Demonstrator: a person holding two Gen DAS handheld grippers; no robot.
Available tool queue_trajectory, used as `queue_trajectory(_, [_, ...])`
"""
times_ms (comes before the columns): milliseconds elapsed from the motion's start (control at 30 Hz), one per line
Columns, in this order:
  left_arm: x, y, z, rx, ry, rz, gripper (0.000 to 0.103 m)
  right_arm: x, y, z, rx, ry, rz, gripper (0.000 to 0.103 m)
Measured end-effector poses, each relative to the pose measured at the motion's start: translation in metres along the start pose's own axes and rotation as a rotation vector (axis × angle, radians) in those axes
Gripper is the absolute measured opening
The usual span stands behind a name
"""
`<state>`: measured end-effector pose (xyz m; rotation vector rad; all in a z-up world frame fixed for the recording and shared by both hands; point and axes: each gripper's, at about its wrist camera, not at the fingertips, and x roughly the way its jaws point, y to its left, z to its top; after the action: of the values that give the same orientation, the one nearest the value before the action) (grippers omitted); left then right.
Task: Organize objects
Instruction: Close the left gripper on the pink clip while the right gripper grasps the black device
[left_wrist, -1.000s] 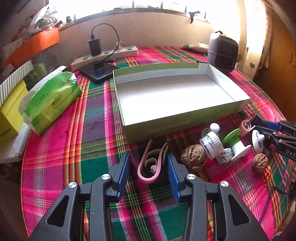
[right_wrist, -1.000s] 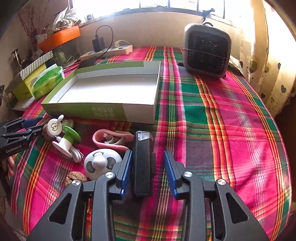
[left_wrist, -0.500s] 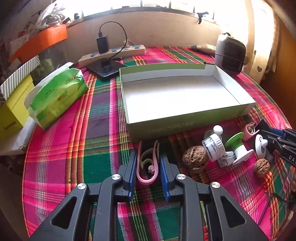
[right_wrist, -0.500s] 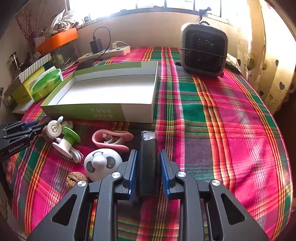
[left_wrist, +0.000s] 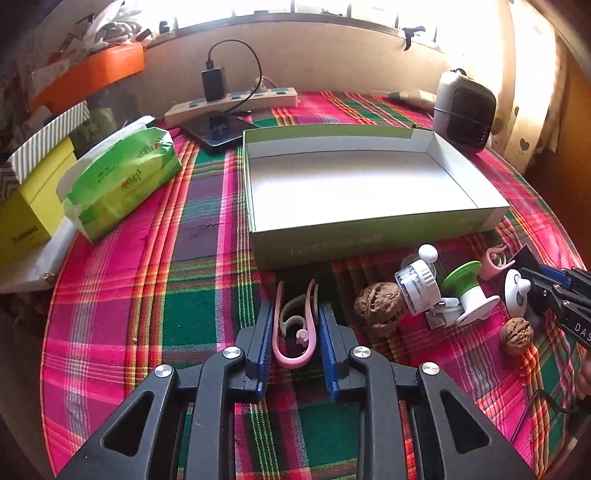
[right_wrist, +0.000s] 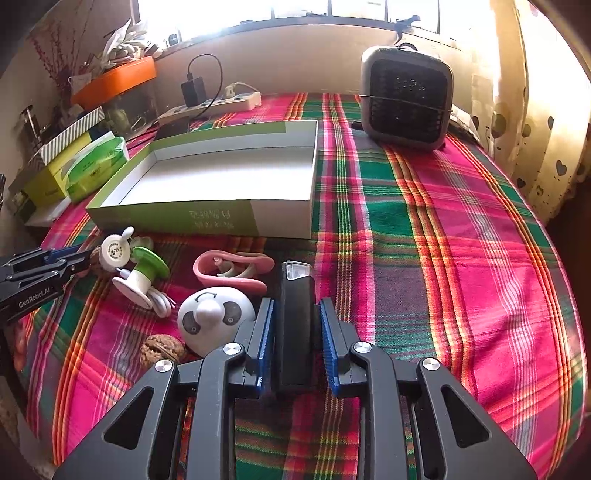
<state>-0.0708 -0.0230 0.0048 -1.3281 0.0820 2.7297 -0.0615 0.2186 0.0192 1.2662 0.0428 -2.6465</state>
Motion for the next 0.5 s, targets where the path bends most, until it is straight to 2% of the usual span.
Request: queue_trajectory(500, [-0.0036, -0.0020, -0.0052, -0.012, -0.003, 0.012, 0.021, -0.0010, 0.0007, 0.0000, 0.000, 0.002, -0.003, 0.025])
